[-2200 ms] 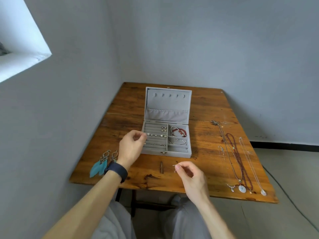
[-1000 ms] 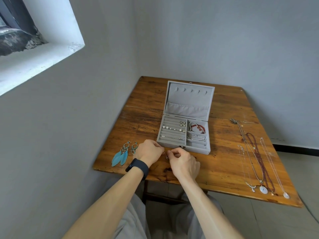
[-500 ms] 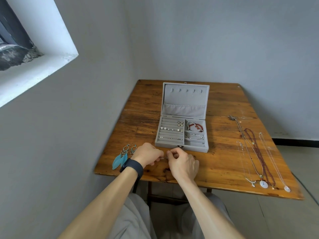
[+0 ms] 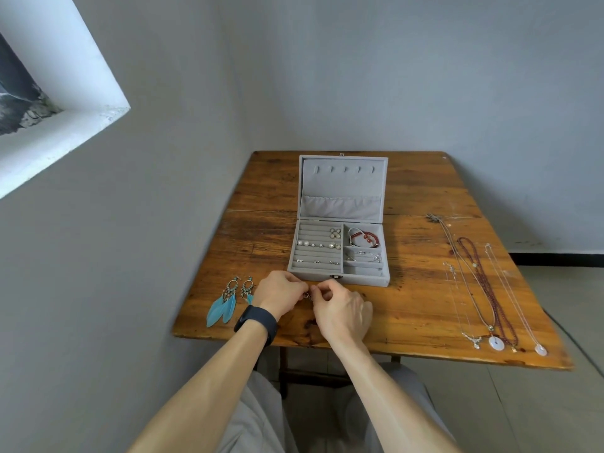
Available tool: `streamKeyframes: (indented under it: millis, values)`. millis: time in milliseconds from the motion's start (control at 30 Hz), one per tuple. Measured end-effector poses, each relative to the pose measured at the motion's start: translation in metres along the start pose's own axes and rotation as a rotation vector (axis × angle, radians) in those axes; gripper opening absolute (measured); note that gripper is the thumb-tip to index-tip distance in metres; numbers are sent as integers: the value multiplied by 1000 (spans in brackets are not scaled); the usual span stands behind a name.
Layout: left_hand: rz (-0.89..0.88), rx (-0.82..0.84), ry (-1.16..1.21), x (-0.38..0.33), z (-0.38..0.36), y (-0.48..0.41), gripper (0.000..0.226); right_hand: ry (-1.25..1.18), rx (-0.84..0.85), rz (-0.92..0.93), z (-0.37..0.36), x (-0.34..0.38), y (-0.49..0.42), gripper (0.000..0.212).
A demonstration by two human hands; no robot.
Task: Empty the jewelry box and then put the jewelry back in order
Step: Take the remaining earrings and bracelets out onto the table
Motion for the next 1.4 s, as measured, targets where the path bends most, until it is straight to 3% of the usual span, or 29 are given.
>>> streamKeyframes:
  millis: [500, 633, 767, 1133, 1400]
  values:
    - [-74, -31, -54, 6, 8, 7, 26, -142, -39, 129, 6, -15, 10, 12]
    - [-229, -109, -202, 3, 11, 17, 19, -129, -44, 182, 8, -17, 13, 14]
    - [-370, -226, -313, -2, 6, 27, 25, -46, -62, 209, 4, -15, 14, 21]
    - [-337, -246, -356, 4, -2, 24, 28, 3, -54, 205, -2, -14, 12, 32]
    - [-326, -278, -356, 5, -4, 26, 30, 32, -89, 248, -3, -16, 13, 26]
Point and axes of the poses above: each hand's wrist, its own y-axis away from the middle knuckle, its own z-axis out of the back of the hand, x = y × z, the point moved 3 cm from there along -y, towards the middle knuckle, and after that the axes turned 3 degrees about -z, right-handed, at the moved point
